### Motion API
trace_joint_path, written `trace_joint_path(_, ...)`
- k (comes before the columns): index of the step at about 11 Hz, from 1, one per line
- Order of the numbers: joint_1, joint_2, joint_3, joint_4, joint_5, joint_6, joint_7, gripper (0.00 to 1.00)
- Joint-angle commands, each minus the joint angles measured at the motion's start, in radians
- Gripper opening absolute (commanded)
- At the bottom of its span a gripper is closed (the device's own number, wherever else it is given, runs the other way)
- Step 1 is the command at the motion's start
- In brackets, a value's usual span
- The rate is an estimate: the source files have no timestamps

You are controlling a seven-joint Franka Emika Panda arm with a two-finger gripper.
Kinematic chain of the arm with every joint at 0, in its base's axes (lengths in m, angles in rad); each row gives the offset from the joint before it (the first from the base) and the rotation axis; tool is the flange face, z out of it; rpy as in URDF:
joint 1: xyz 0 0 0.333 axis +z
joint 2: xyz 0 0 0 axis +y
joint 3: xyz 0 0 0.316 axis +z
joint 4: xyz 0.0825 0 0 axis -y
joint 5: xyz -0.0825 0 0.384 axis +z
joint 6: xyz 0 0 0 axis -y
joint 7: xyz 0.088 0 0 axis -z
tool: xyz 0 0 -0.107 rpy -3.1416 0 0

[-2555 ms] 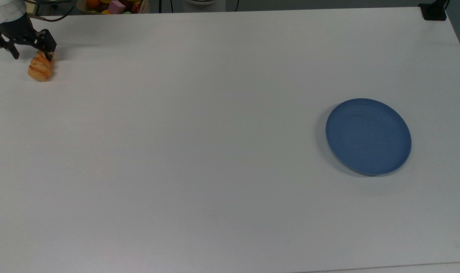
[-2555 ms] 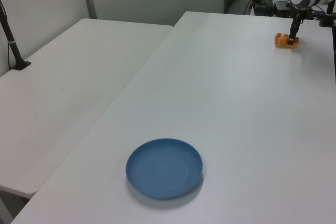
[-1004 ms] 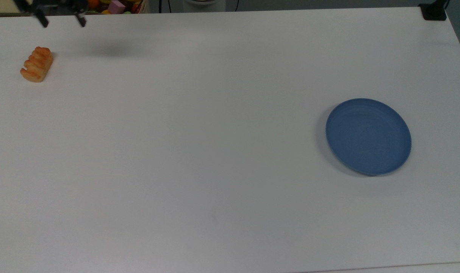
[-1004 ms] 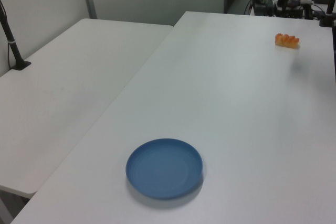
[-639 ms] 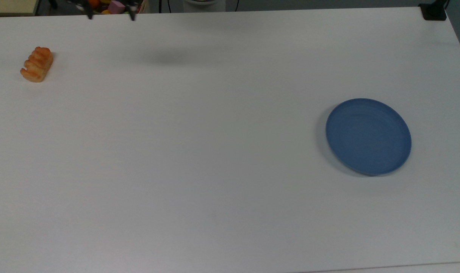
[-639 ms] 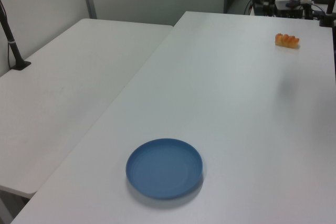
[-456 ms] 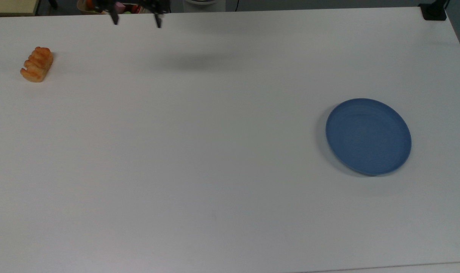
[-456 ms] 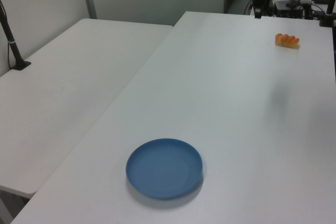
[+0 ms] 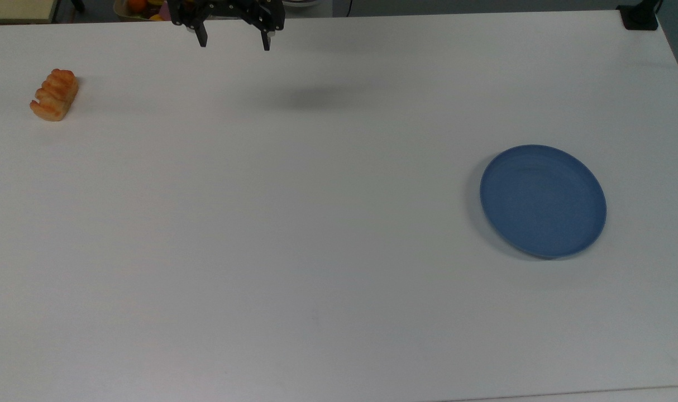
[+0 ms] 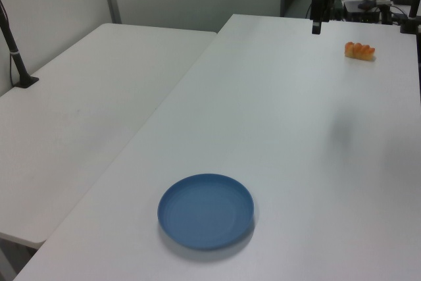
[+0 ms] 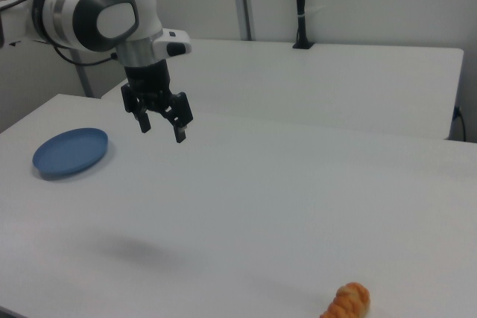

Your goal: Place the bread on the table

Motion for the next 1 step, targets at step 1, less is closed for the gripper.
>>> trace_joint_path(1,0.016,0.025,-0.013,0.028,-0.014,-0.009,0.015,1.0)
